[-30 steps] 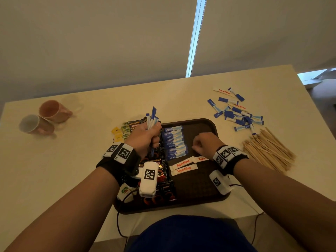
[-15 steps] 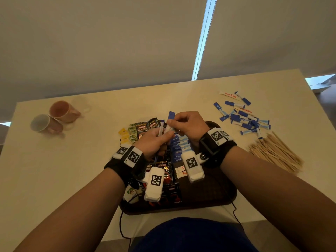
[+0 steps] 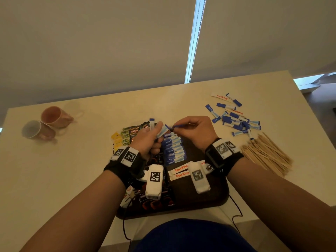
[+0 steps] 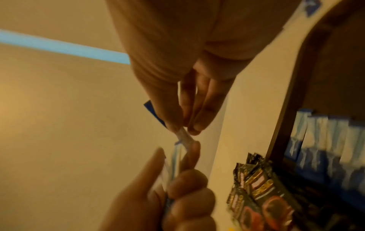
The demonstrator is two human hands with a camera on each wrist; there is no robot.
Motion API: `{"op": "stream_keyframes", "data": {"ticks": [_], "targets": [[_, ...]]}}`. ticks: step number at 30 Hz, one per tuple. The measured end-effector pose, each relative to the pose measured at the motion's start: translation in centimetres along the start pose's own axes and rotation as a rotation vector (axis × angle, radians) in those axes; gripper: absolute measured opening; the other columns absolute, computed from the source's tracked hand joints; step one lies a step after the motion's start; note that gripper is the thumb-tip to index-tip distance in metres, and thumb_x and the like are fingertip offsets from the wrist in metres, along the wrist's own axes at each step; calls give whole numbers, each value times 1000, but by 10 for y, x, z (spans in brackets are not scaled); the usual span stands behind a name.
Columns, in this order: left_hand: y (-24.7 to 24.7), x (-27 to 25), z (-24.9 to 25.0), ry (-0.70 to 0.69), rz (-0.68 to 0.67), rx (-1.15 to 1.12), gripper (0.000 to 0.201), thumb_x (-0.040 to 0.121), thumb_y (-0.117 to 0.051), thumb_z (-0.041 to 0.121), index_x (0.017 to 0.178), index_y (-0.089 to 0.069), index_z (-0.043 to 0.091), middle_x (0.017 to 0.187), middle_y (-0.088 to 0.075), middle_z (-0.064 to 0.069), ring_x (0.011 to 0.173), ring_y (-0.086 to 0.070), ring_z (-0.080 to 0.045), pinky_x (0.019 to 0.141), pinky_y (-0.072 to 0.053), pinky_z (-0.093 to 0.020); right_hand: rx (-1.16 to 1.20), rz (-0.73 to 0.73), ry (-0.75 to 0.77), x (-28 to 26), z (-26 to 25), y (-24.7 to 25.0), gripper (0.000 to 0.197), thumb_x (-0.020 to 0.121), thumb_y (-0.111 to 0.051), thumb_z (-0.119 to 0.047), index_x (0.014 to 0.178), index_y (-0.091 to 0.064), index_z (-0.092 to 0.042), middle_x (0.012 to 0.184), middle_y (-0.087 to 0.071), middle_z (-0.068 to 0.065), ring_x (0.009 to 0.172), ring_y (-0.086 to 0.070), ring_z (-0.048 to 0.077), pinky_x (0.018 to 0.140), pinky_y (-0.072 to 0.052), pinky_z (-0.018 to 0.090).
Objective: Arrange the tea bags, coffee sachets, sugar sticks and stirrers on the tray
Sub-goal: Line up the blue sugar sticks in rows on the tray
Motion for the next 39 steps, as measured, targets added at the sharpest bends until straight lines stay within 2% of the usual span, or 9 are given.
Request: {"op": "stream_keyframes", "data": {"ticks": [5, 10, 15, 21, 24, 29, 33, 36, 39], "targets": [[-15, 3, -1, -68, 29, 101, 24, 97, -63, 28, 80, -68, 11, 59, -41, 1, 42, -30, -8, 37, -24, -19, -269, -114, 238, -12, 6, 19, 17, 80, -74, 5, 94, -77, -4, 93, -72, 7, 85, -67, 10, 80, -54, 19], [-24, 3, -3, -79, 83, 115, 22, 94, -68, 27, 96, -68, 6, 55, -42, 2, 44, -33, -10, 38, -29, -20, -449, -105, 332, -17, 5, 30, 17, 82, -74, -6, 98, -78, -10, 94, -70, 4, 84, -66, 14, 76, -57, 27], [-26, 0, 1, 15, 22, 124, 28, 90, -72, 32, 71, -58, 18, 56, -39, 5, 43, -30, -8, 38, -26, -20, -488, -104, 420, -16, 5, 21, 17, 82, -74, -7, 98, -78, -12, 89, -73, 2, 78, -67, 13, 72, -57, 32], [-20, -4, 9, 22, -126, 90, 17, 96, -62, 27, 83, -60, 16, 56, -42, 5, 39, -29, -5, 35, -26, -17, -546, -157, 454, -18, 4, 9, 20, 82, -73, 0, 97, -78, -12, 92, -70, 2, 82, -62, 6, 76, -49, 12], [-11, -3, 8, -11, -66, 232, 17, 94, -67, 31, 88, -65, 16, 55, -42, 5, 40, -32, -8, 38, -28, -20, -372, -121, 241, -19, -1, 10, 27, 84, -59, 10, 96, -76, -7, 93, -74, 2, 86, -67, 5, 80, -50, 12], [-7, -4, 12, -185, 25, 668, 16, 89, -73, 37, 77, -69, 26, 53, -63, 16, 45, -55, 4, 47, -37, -14, -122, -42, -117, -1, -8, 10, 17, 92, -66, -7, 108, -68, -1, 78, -71, 13, 59, -66, 10, 58, -54, 21], [-5, -2, 12, -195, 26, 703, 13, 86, -77, 35, 79, -72, 25, 57, -65, 15, 50, -58, 6, 48, -39, -11, -39, -152, -229, 5, 1, 11, 8, 88, -68, -1, 96, -71, 0, 77, -70, 18, 65, -66, 21, 59, -55, 23], [3, 1, 8, -172, 116, 638, 13, 83, -80, 34, 84, -75, 22, 72, -71, 8, 64, -62, -7, 60, -47, -24, -10, -64, -314, 5, 15, 18, 7, 87, -70, -1, 94, -70, 0, 82, -71, 23, 69, -69, 25, 59, -57, 22], [14, 2, 4, -148, 246, 478, 21, 84, -80, 27, 95, -74, 10, 88, -75, -10, 62, -60, -12, 47, -43, -17, -231, -50, -443, 2, 42, 25, 8, 88, -70, -6, 94, -70, -2, 84, -74, 17, 71, -73, 22, 61, -57, 20]]}}
Point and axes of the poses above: each hand's wrist, its own x-axis towards the middle knuckle, its own y-axis out of the back of the hand, z = x × y, the point moved 1 cm from there along x, towards the middle knuckle
